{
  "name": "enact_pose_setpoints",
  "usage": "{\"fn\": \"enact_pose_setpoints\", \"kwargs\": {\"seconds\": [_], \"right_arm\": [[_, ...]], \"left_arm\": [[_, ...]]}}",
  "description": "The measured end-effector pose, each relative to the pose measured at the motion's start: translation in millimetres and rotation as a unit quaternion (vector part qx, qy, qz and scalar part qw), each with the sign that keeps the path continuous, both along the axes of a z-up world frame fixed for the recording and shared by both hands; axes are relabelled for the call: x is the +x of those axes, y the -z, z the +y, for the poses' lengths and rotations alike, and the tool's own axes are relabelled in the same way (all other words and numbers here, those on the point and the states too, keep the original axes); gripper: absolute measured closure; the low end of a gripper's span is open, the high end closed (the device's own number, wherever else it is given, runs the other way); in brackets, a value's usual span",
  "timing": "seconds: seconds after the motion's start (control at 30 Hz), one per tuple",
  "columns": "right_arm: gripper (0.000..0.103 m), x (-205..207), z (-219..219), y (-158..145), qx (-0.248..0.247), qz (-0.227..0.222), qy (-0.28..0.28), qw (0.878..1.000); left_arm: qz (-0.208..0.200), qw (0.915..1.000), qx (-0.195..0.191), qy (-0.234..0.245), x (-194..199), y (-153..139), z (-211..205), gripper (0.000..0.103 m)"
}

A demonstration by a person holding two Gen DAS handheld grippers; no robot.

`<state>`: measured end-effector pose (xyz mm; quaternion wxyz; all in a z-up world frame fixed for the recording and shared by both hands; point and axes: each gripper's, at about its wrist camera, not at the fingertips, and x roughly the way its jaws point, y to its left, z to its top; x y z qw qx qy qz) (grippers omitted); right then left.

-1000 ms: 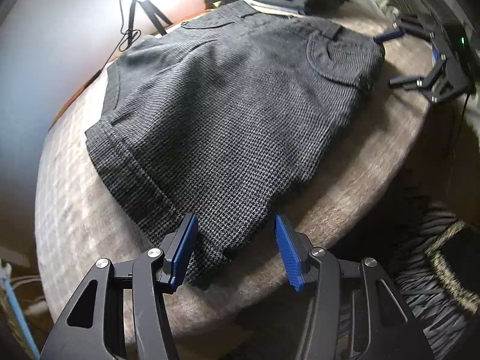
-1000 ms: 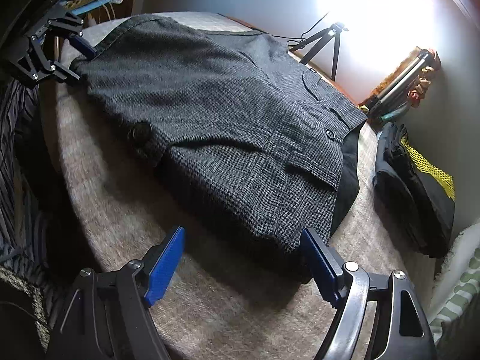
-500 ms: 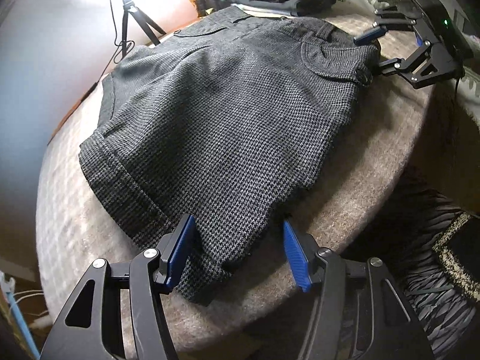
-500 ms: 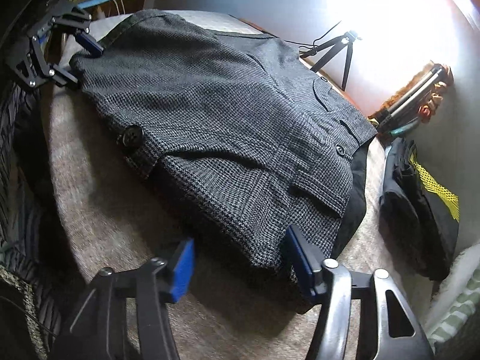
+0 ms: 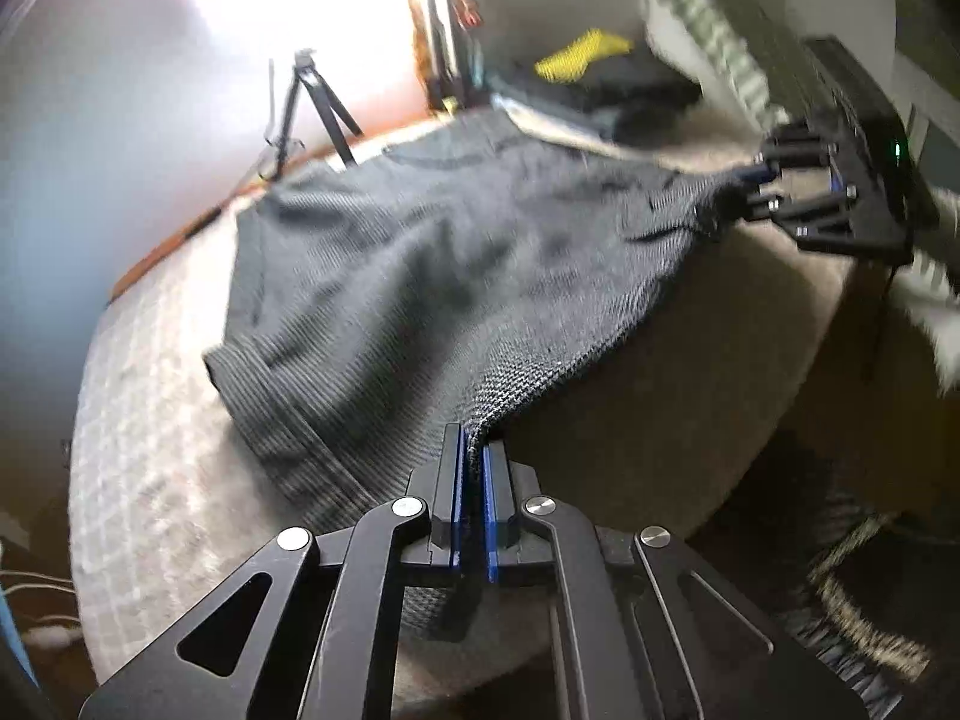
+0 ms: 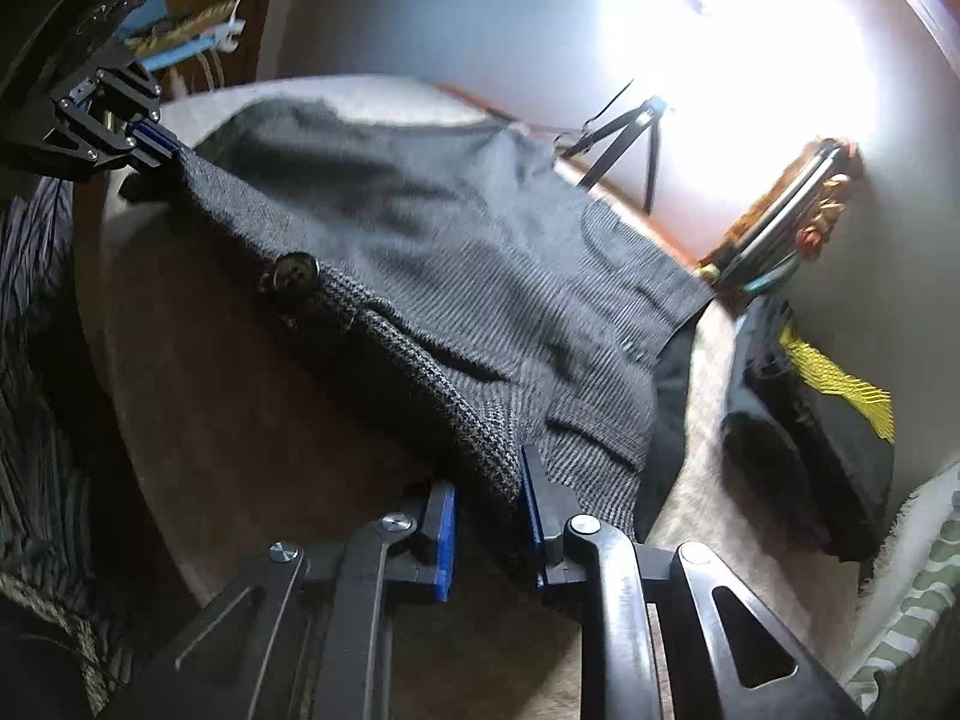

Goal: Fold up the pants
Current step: 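Lift both hems and fold them over toward the waistband, then release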

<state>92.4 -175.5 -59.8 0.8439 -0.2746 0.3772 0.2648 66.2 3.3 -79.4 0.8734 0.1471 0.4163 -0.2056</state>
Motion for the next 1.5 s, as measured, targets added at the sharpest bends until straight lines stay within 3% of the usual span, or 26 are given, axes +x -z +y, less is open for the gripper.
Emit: {"fn": "enact_pose_setpoints", "kwargs": {"seconds": [0.47,0.6,0.7,0.73,0.8,0.87,0.93,1.0,1.23,1.27,1.3,1.33,1.5], "right_arm": [[0.091,40.6,4.3,-54.0,0.035,-0.063,0.031,0.997],[0.091,56.8,10.3,-64.5,0.038,-0.072,0.033,0.996],[0.091,61.7,16.5,-60.6,0.025,-0.069,0.024,0.997],[0.091,62.6,16.3,-58.7,0.024,-0.066,0.023,0.997],[0.091,65.5,14.9,-52.4,0.021,-0.058,0.023,0.998],[0.091,68.6,11.6,-45.5,0.020,-0.052,0.028,0.998],[0.091,72.5,8.3,-41.2,0.022,-0.046,0.036,0.998],[0.091,76.5,4.8,-38.2,0.024,-0.042,0.042,0.998],[0.091,81.3,3.6,-39.0,0.025,-0.040,0.046,0.998],[0.091,80.1,4.1,-39.3,0.024,-0.041,0.045,0.998],[0.091,79.4,3.9,-39.6,0.024,-0.041,0.045,0.998],[0.091,78.1,3.1,-40.0,0.023,-0.041,0.044,0.998],[0.091,69.9,-3.5,-43.6,0.030,-0.042,0.052,0.997]], "left_arm": [[-0.104,0.9933,-0.038,-0.031,49.6,-66.8,16.5,0.102],[-0.074,0.9950,-0.064,-0.019,60.5,-61.3,16.4,0.102],[-0.045,0.9971,-0.061,-0.002,49.0,-42.9,5.8,0.100],[-0.029,0.9976,-0.062,0.001,44.2,-34.6,1.9,0.097],[0.012,0.9973,-0.071,0.011,33.2,-17.9,-5.5,0.069],[0.035,0.9962,-0.077,0.019,19.8,-3.3,-14.5,0.054],[0.050,0.9958,-0.071,0.029,7.0,6.4,-24.7,0.050],[0.043,0.9980,-0.030,0.035,-5.5,17.7,-38.7,0.041],[0.016,0.9970,0.076,0.001,-7.0,51.7,-47.8,0.041],[0.015,0.9971,0.074,-0.002,-3.9,51.8,-43.5,0.047],[0.019,0.9980,0.059,-0.005,-0.4,50.4,-37.9,0.067],[0.025,0.9986,0.045,-0.007,2.2,48.0,-33.8,0.076],[-0.033,0.9988,0.031,-0.016,10.5,10.2,-16.5,0.086]]}}
